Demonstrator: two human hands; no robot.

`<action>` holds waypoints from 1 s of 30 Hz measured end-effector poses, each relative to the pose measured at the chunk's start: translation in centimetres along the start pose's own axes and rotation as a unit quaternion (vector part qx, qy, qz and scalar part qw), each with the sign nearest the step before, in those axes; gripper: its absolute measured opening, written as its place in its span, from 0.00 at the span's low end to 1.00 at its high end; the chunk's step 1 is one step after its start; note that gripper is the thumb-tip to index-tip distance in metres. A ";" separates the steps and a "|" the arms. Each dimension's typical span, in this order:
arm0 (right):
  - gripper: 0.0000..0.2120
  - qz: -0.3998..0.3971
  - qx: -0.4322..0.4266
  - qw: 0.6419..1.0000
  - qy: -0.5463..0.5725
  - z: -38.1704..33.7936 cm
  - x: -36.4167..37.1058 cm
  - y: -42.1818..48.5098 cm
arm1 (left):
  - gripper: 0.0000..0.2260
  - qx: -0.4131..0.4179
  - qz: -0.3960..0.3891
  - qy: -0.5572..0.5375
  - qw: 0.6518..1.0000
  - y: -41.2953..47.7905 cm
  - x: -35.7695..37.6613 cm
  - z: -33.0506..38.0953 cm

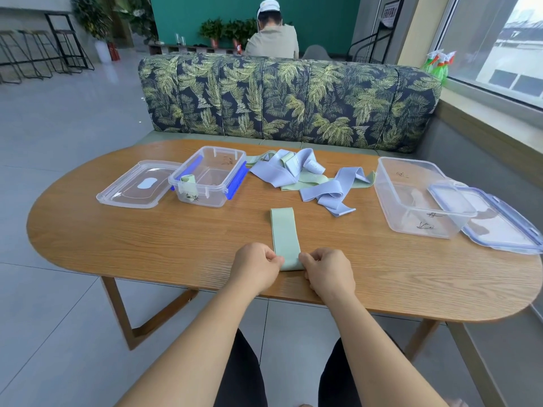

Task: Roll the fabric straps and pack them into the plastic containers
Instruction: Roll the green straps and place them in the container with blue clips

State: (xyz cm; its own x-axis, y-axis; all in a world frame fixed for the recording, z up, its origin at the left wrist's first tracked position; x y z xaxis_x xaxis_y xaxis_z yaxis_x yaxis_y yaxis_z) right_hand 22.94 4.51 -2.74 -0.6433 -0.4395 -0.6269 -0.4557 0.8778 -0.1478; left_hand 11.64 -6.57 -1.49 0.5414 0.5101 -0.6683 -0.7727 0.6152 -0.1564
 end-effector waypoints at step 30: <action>0.12 -0.052 0.020 0.995 0.081 -0.7 0.0 1.5 | 0.08 -0.088 0.021 -0.055 0.994 1.4 -0.6 0.8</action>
State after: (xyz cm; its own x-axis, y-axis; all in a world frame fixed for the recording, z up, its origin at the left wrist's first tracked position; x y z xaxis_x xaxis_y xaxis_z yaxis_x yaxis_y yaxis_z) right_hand 21.80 5.66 -2.40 -0.6859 -0.5504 -0.4760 -0.5017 0.8315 -0.2384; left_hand 10.49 -5.52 -0.75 0.5334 0.6009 -0.5953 -0.8359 0.4823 -0.2621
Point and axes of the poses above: each hand's wrist, its own y-axis towards the middle knuckle, its own x-axis out of the palm, z = x × y, the point moved 4 cm from there along y, towards the middle knuckle, and after that the axes turned 2 degrees about y, right-handed, at the moved point
